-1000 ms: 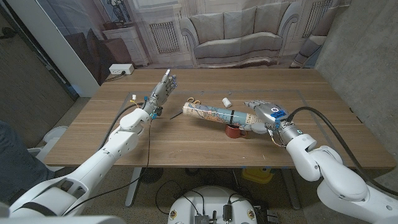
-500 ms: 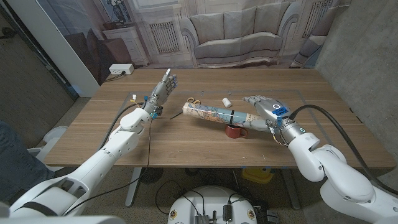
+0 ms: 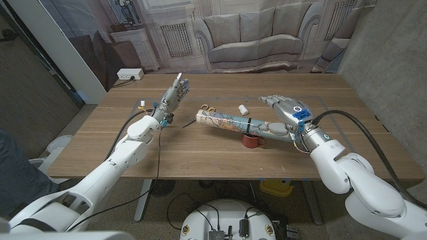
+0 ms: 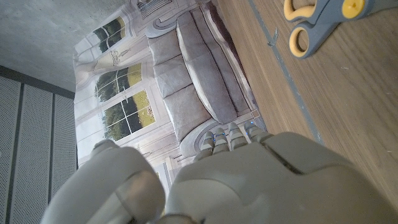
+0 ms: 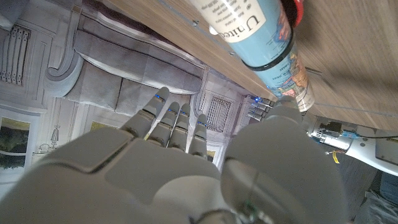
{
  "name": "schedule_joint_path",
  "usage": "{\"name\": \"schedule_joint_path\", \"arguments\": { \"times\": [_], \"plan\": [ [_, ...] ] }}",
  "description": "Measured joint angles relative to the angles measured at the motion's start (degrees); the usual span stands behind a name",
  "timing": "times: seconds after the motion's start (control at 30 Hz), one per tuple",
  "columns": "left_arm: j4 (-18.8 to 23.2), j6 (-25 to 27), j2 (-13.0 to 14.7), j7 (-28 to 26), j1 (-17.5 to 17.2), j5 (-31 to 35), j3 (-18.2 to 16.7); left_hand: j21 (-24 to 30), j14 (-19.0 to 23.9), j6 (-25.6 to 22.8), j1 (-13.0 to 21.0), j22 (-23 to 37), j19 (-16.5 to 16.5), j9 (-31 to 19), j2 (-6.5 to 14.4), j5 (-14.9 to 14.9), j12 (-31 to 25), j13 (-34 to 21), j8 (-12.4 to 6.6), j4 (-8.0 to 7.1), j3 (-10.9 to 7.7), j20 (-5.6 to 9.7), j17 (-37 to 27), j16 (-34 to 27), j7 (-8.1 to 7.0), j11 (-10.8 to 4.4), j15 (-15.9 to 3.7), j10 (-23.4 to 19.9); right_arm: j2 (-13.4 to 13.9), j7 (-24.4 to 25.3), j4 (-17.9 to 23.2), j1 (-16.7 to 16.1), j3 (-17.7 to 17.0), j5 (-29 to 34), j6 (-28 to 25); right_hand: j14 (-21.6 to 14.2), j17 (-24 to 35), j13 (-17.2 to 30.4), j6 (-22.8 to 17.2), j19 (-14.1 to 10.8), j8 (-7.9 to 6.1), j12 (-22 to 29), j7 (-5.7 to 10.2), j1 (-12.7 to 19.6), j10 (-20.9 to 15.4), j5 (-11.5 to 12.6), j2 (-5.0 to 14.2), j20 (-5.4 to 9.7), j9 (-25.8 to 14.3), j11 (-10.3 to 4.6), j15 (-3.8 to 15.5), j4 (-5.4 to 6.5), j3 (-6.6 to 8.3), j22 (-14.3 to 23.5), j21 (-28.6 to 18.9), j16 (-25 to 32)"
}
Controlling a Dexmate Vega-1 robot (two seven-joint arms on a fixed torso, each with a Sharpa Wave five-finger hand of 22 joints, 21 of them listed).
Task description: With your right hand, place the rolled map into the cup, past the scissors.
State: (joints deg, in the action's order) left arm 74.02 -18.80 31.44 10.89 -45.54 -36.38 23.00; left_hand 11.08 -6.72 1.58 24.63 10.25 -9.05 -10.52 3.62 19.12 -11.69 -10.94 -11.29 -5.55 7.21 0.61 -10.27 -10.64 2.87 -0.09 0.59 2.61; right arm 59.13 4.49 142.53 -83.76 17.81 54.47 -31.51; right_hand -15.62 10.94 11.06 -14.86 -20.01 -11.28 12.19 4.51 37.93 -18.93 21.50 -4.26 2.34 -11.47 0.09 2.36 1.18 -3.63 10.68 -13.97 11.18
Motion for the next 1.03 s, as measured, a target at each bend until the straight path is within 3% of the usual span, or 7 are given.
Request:
{"name": "schedule_joint_path", "arguments": {
  "times": [1.03],
  "plan": [
    [3.89, -0.17, 2.47, -1.24, -3.13, -0.42, -1.55, 0.0, 0.0, 0.0, -0.01, 0.0, -0.21, 0.0, -0.01, 0.0, 0.0, 0.0, 0.0, 0.0, 0.33, -0.21, 0.0, 0.0, 0.0, 0.0, 0.0, 0.0, -4.47, 6.26, -0.22, -1.61, -4.08, 1.7, 6.64, -1.33, -0.02, 0.0, -1.02, -0.61, -0.4, 0.55, -1.02, -1.8, -1.22, 0.89, 0.9, 0.0, -0.01, 0.0, 0.1, 0.88, -0.88, 0.0, 0.27, 0.0]
  ]
}}
